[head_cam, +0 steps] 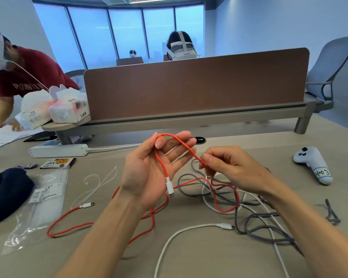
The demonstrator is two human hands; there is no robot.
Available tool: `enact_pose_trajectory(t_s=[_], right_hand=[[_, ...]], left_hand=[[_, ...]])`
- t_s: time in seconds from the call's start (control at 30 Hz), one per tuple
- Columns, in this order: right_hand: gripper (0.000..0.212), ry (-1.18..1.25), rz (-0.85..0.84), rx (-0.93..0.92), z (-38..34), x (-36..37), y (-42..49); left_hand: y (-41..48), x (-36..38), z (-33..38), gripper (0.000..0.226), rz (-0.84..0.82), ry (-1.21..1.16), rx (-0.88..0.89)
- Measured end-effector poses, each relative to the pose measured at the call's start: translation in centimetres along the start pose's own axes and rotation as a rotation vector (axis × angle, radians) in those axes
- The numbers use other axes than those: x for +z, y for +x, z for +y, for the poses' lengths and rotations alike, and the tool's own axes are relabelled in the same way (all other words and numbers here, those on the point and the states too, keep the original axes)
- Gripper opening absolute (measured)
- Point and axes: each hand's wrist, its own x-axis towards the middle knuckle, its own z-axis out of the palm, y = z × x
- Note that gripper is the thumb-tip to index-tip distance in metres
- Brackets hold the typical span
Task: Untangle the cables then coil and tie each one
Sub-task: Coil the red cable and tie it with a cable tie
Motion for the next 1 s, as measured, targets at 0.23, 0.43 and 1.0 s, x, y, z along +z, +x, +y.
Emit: enact_pose_trajectory(t_s=[0.23,0.43,1.0], right_hand=[[0.034,0.159,-0.092,0.021,-1.0,2.3,-0.2],[0.032,0.098,-0.038,0.092,-0.9,3.8,-0.3],[0.035,0.101,-0.224,0.121,-1.7,6.0,-0.6]], left_hand=[[0.0,-0.4,0.4,0.029,0.006,0.005,0.018],[0.4,-0.9,0.3,0.029,0.006,-0.011,0.046],[0.8,-0.9,-0.8,0.027,0.128,0.047,0.166]])
